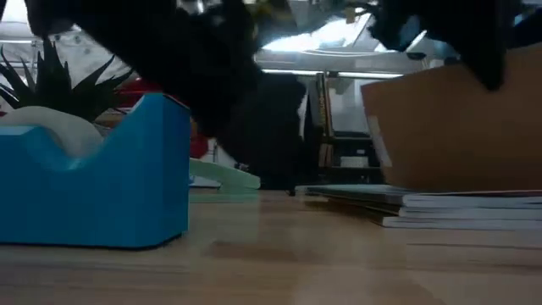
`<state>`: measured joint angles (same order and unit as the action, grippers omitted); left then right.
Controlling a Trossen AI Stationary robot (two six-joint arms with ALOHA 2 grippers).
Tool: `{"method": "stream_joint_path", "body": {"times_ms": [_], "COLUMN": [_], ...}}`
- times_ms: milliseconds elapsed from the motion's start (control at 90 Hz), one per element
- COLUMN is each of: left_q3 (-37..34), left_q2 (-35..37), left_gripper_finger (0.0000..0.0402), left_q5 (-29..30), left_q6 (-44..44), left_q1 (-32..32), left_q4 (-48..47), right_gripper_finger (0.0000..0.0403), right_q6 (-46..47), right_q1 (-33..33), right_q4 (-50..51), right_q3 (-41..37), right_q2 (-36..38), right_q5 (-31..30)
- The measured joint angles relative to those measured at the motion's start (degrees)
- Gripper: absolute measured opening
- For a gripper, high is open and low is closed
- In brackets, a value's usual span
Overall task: Stock shelves
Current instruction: Remove the brown blue book from the bookshelf
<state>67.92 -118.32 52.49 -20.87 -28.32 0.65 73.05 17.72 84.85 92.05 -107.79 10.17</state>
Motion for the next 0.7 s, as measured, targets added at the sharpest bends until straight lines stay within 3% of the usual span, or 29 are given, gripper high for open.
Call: {"method": "stream_joint_path", "body": {"times_ms": [311,467,700], "left_q3": [0.0,0.0,0.0], "left_q2": [-3.5,-3.6,-3.7], "left_gripper_finger": [0.0297,0.0297,0.0297], "left_q5": [0.2,0.0,0.2], "left_q6": [2.1,3.7,6.5], "left_q1": [2.1,3.8,4.4], "left_q4": [0.7,0.9,1.9], "right_gripper_finger": [0.0028,0.0037,0.012], "right_q6": [-0.3,-1.4,-4.3], "right_q1": [-2.9,-2.8,-1.4], "right_q4": [-13.1,-15.6,-17.8], "right_q3": [0.0,0.0,0.0], "right_q2": [0.0,0.0,0.0], "right_q5": [0.5,-2.1,-6.3]}}
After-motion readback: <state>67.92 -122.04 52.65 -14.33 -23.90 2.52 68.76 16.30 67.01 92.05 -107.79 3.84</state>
